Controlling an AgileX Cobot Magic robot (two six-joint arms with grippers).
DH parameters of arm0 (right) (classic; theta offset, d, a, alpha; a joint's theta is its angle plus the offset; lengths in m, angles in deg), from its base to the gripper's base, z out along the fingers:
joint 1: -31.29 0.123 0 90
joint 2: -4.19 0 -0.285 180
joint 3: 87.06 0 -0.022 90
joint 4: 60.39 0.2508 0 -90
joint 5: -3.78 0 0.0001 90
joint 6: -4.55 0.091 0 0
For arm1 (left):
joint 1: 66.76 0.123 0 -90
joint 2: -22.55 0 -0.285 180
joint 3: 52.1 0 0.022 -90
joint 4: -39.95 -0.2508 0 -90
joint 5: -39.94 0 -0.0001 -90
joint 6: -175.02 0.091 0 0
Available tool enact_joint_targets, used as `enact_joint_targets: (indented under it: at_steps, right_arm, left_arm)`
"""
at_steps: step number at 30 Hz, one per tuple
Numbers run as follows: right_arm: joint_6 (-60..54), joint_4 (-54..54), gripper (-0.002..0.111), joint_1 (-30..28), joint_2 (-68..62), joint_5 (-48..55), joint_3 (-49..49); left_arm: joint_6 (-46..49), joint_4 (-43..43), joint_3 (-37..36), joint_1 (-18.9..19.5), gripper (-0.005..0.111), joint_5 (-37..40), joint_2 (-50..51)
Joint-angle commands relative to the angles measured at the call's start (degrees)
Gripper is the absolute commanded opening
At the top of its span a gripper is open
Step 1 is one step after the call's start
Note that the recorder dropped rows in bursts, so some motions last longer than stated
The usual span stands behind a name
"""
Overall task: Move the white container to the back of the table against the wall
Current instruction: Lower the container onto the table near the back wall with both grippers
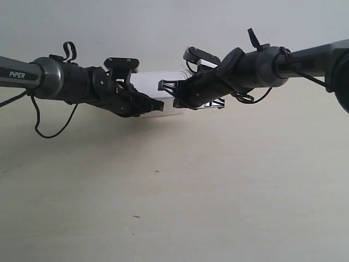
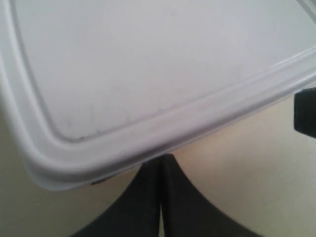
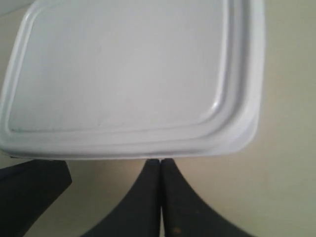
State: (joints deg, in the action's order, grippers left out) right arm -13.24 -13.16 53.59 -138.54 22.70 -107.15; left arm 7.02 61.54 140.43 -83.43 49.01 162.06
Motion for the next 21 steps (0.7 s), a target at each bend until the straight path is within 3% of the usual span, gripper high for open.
enact_joint_targets:
  at_steps: [1, 11, 21]
  right_arm:
    - [-0.1, -0.9, 0.000, -1.1, -0.4, -0.3, -2.2]
    - [0.9, -1.2, 0.000, -1.1, -4.6, 4.0, -10.1]
    - [1.4, -1.2, 0.000, -1.1, -6.3, 4.3, -12.4]
  left_arm:
    - [-0.1, -0.4, 3.0, 0.2, 0.000, 1.4, 1.7]
    - [-0.2, -4.5, 5.0, 0.2, 0.000, 1.1, 2.5]
    - [-0.6, -5.0, 9.3, 2.8, 0.000, 2.2, 4.1]
